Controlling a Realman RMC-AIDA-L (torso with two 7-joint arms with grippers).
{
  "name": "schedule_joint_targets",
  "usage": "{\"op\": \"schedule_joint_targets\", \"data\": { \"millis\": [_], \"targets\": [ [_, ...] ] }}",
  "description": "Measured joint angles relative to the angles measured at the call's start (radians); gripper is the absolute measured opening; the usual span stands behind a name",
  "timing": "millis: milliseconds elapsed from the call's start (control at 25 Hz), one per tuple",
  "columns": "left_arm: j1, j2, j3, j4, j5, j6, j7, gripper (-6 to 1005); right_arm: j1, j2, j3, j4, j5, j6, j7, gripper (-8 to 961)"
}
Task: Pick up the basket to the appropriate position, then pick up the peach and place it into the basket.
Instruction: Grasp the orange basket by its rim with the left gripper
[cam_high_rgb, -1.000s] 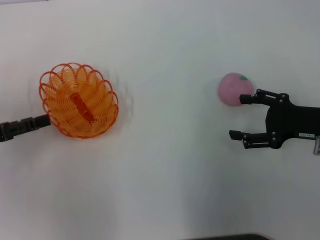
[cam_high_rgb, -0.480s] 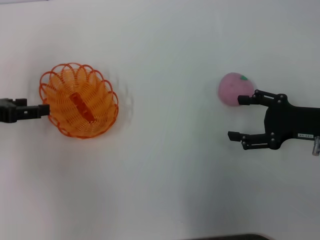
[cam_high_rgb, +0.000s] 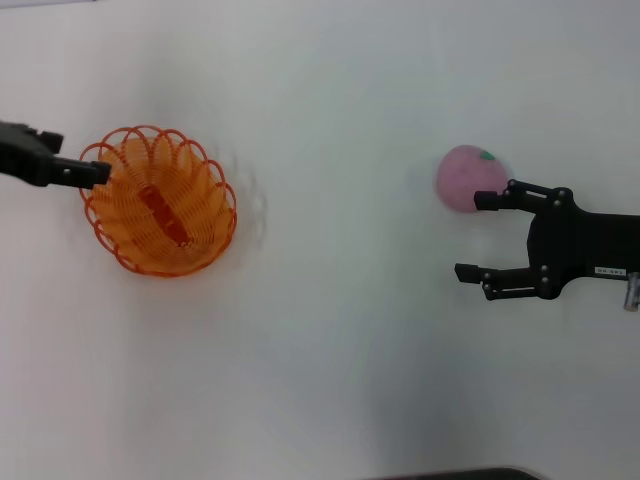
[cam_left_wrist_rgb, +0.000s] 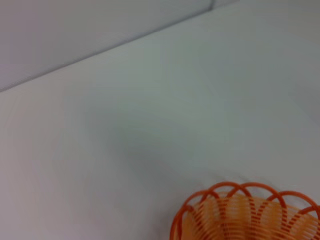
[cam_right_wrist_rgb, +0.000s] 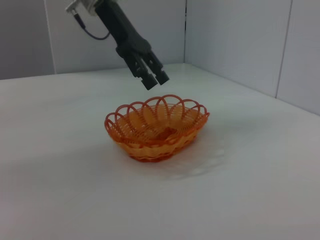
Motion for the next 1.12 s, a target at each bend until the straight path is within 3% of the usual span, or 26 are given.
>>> {"op": "schedule_joint_targets", "data": {
  "millis": [360, 640, 1120],
  "targets": [
    [-0.126, 0.006, 0.127, -0.028, 0.138, -0.033, 0.003, 840, 0.006, 0.0, 0.0, -0.001, 0.0, -0.003, 0.001, 947],
    [-0.191, 0.003, 0.163, -0.104, 0.233, -0.114, 0.0, 839, 0.007, 0.0, 0.0, -0.001, 0.0, -0.005, 0.002, 946],
    [-0.237, -0.015, 0.219, -0.191, 0.292, -0.219, -0.001, 840, 0.012, 0.0, 0.0, -0.001, 0.0, -0.005, 0.003, 946]
  ]
}}
